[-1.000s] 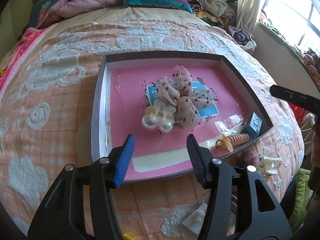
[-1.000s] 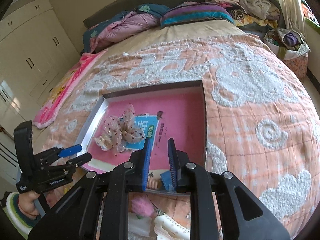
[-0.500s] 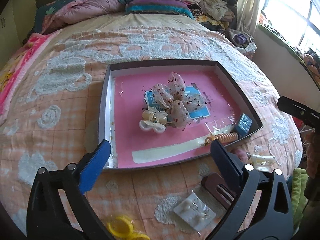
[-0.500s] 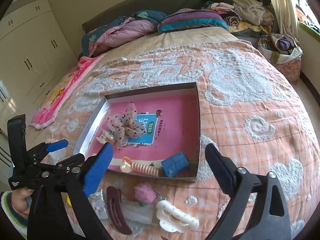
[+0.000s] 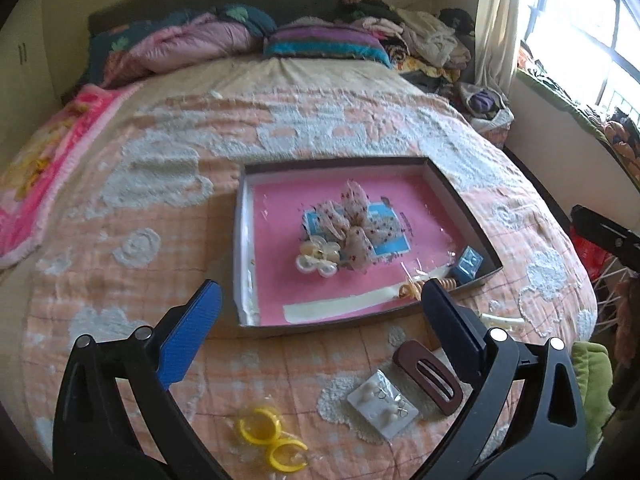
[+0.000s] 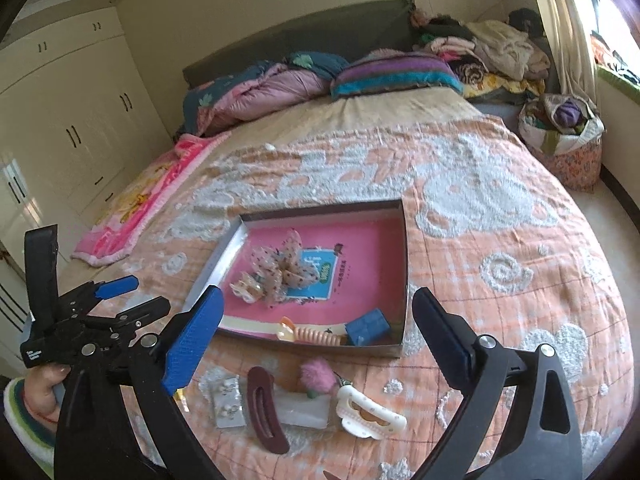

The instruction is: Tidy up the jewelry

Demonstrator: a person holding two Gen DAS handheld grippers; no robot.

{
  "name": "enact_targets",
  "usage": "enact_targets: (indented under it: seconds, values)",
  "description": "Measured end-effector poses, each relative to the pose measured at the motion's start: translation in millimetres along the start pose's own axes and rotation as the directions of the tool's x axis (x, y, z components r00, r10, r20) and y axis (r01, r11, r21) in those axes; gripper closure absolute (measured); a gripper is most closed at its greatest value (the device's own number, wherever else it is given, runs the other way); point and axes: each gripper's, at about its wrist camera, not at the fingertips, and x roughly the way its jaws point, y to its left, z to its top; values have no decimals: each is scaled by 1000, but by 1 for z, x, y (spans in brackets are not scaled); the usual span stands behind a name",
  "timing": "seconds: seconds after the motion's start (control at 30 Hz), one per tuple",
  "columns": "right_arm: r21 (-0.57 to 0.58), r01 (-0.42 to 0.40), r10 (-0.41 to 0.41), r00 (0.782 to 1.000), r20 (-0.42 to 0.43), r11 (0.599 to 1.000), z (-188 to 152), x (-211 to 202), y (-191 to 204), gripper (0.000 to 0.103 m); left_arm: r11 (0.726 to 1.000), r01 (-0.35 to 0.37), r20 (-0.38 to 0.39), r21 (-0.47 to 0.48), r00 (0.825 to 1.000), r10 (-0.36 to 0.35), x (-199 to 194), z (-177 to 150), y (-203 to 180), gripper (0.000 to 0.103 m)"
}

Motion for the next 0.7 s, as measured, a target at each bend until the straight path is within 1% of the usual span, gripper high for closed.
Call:
enact_targets:
  seconds: [0.2, 0.3, 0.7]
  values:
    - [-30, -8, 10, 998, 62, 1000, 4, -30, 14, 8, 1000, 6, 47, -8, 999, -6, -24, 4, 0, 9]
    - [-37, -15, 19, 996, 91, 999, 6, -45, 19, 6, 1000, 10, 66, -9, 998, -9, -34, 5, 0, 9]
    - [-70, -27, 39, 985, 168, 997, 7, -92, 34, 5, 1000, 26, 140, 0, 990, -26, -73, 5, -11, 9]
